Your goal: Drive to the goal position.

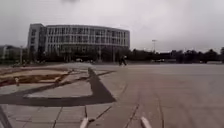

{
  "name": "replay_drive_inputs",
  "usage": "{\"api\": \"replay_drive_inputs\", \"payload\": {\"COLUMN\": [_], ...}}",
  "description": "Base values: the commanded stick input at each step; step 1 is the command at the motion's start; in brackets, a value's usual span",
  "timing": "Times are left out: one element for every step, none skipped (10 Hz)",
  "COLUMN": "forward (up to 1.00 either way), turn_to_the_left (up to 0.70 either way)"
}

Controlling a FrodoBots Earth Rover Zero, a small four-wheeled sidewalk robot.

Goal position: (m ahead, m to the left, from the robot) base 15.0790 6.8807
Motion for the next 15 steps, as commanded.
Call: {"api": "replay_drive_inputs", "payload": {"forward": [1.0, 1.0, 1.0, 1.0, 1.0, 1.0, 1.0, 1.0, 1.0, 1.0, 1.0, 1.0, 1.0, 1.0, 1.0], "turn_to_the_left": [0.02, 0.02, 0.02, 0.02, 0.02, 0.02, 0.02, 0.02, 0.02, 0.02, 0.23, 0.24, 0.02, 0.02, 0.02]}}
